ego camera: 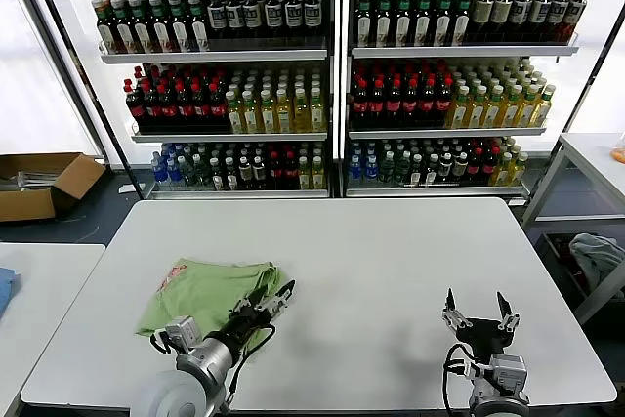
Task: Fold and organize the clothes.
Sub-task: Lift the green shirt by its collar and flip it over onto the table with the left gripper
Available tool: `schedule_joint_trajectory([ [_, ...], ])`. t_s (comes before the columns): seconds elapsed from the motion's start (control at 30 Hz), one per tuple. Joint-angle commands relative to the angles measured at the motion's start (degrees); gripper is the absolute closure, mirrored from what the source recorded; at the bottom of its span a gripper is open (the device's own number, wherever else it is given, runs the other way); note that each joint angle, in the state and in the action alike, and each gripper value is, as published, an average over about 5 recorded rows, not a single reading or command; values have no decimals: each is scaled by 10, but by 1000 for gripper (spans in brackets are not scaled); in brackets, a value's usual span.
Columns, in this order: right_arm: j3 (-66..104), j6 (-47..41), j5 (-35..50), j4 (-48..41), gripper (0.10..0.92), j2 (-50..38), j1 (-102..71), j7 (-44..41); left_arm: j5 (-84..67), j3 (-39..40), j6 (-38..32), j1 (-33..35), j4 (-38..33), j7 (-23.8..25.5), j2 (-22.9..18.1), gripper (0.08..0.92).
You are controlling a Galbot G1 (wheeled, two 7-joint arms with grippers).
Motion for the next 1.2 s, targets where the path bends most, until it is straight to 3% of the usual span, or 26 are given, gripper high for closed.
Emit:
schedule_joint_trajectory([
  [0.03,-12,-2,1,-6,203,-4,12,4,26,-118,-7,-42,0,-11,87,249],
  [0.13,-19,-5,1,-8,203,-6,22,7,112,-145,-28,-40,44,0,130,205],
  [0.23,-25,-7,2,-9,203,-10,31,5,170,-159,-51,-34,76,11,147,185],
  [0.5,-37,-11,2,-11,203,-12,45,5,208,-156,-69,-30,127,36,141,177],
  [1.2,-40,-12,-6,-5,203,-8,34,4,111,-139,-16,-49,200,77,146,177],
])
